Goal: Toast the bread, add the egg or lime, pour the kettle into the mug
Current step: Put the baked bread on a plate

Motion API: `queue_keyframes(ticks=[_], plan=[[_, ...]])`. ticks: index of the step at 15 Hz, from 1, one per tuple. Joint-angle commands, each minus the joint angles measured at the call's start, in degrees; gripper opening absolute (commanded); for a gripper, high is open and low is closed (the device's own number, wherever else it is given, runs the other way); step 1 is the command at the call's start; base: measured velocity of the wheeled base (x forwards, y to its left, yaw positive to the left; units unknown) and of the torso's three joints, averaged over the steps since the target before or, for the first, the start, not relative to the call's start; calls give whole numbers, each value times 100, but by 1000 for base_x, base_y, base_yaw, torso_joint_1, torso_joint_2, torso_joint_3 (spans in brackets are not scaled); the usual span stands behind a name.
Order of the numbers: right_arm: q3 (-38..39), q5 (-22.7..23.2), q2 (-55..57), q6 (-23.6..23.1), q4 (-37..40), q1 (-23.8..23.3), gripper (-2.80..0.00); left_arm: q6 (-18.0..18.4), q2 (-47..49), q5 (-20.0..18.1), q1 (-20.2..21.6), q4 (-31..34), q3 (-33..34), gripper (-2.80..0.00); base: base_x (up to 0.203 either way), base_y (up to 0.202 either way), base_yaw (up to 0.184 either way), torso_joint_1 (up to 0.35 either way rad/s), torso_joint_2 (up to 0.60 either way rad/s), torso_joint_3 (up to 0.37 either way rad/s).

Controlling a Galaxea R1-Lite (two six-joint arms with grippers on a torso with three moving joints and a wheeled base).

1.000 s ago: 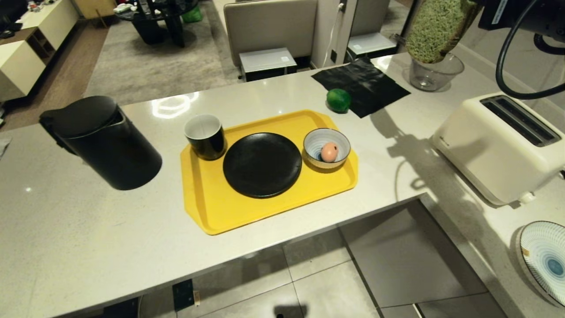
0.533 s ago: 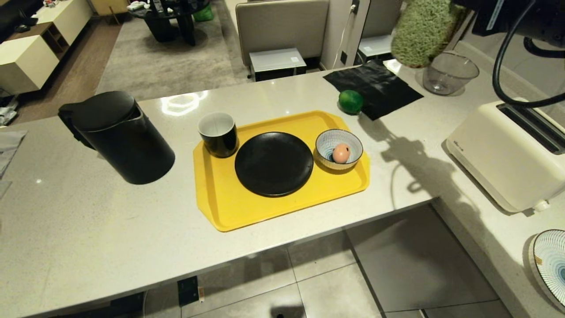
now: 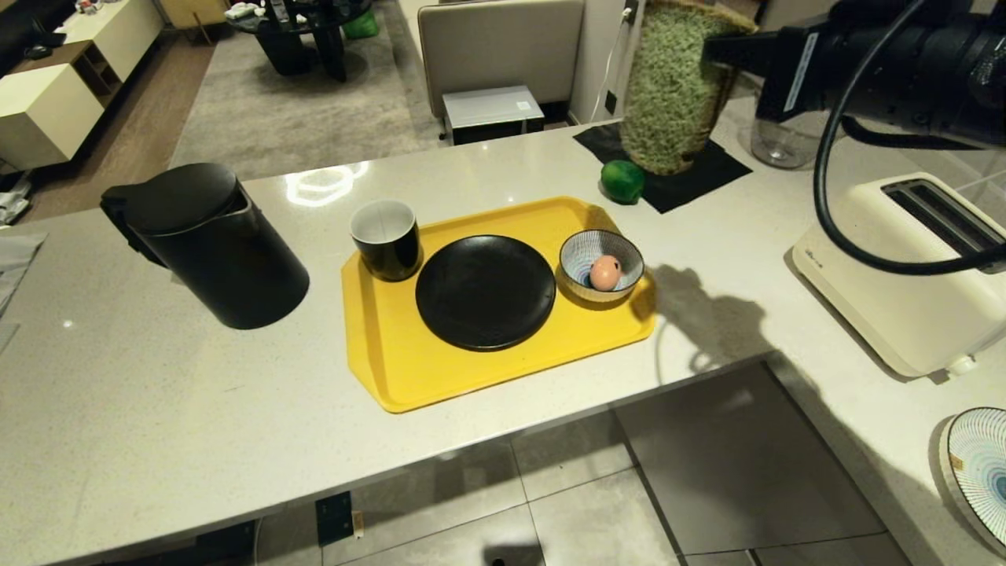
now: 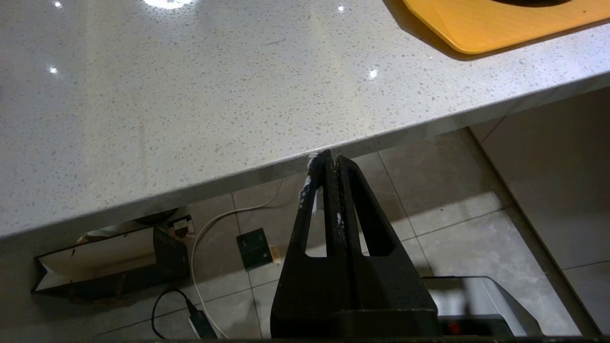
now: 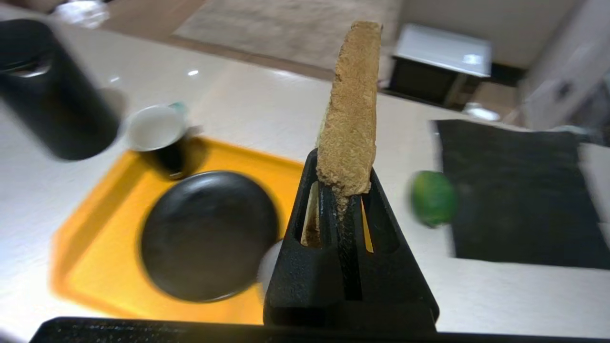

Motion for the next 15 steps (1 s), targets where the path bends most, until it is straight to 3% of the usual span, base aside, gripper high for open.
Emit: queue_keyframes(ticks=[1,7,10,15], plan=[[235,-67,45,-17,-7,622,-280,-1,-4,1,2,-2,1,-280,0,0,0,0,0,0],[1085,-267,212,0,-17,1751,-280,-1,-4,1,2,-2,1,-280,0,0,0,0,0,0],[1095,-309,664,-3,-126,1833,-280,-1,3,1,2,-2,1,-280,0,0,0,0,0,0],[1046,-470,1505,-9,-971,1846,-280,-1,-4,1,2,-2,1,-280,0,0,0,0,0,0]])
